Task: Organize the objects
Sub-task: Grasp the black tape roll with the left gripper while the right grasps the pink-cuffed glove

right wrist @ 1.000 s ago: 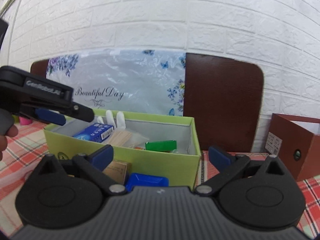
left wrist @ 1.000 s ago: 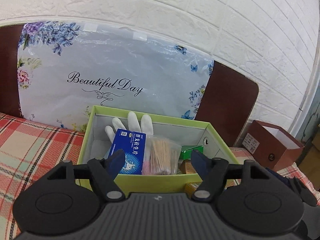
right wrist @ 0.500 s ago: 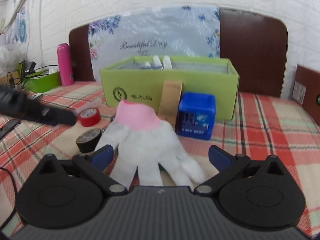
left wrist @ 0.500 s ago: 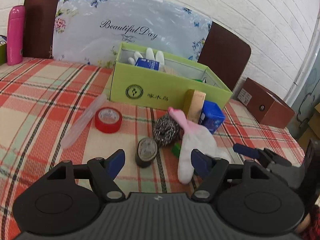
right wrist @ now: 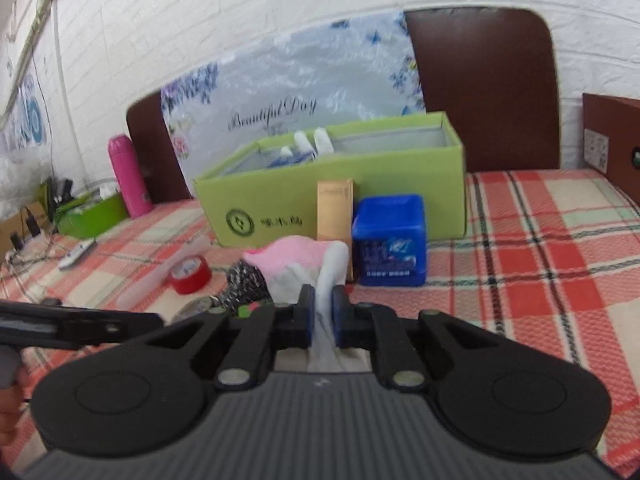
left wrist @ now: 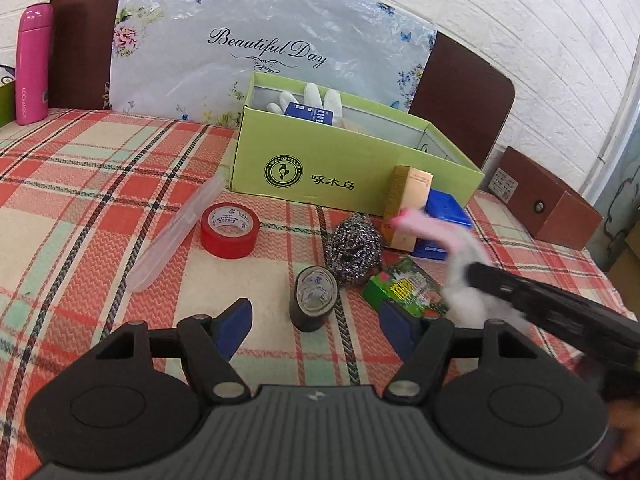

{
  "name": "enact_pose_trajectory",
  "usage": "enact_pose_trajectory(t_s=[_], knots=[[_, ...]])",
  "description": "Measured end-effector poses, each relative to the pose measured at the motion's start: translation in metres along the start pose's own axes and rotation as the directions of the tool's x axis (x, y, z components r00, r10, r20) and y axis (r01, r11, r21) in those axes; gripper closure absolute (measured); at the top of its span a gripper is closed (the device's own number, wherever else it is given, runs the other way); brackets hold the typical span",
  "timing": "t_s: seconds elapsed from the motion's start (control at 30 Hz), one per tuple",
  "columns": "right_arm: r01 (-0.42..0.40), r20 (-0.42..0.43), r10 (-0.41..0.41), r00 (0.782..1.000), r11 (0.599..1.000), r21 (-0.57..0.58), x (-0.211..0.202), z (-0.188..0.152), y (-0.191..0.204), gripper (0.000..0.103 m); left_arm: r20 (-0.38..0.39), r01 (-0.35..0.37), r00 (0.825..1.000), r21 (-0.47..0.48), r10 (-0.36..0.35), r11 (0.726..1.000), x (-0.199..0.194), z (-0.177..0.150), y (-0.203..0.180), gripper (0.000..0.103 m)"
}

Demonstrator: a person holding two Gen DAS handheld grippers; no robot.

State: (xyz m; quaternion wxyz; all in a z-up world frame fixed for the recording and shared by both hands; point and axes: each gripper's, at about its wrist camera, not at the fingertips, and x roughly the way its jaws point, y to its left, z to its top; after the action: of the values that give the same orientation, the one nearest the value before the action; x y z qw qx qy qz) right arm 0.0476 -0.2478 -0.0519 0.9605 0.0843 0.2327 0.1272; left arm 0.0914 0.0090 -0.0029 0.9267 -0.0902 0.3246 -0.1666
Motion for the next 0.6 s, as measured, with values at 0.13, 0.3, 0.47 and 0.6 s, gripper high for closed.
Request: enact_pose_trajectory(t_s=[0.13,0.3,0.47,0.6], knots=[[0.018,0.009,-0.018,1.000,1.000,-0.010,-0.038,-0.007,-0.002,0.094,-0.017,-0.005,1.000,0.058,0.006,0.998,0.021,0.008,-0.009,0.048],[0.080,-0.066,-0.078,0.995,0.997,0.017,-0.061,-0.026,-0.012,0.092,-0.041,-0.031,0.999,0.099,0.035,0.995,0.032,0.005,-0.014,0.071],[0.114,-0.106,-0.112,0.988,0.993,0.017,-0.064,-0.041,-0.015,0.067,-0.074,-0.010,0.997,0.130,0.020,0.991,-0.001,-0.012,-0.019,0.071],[0.098,-0.137,-0.099,0.986,0.995,-0.015,-0.058,-0.045,-0.011,0.055,-0.089,-0.002,0.996,0.125,0.014,0.992,-0.015,-0.026,-0.022,0.071]])
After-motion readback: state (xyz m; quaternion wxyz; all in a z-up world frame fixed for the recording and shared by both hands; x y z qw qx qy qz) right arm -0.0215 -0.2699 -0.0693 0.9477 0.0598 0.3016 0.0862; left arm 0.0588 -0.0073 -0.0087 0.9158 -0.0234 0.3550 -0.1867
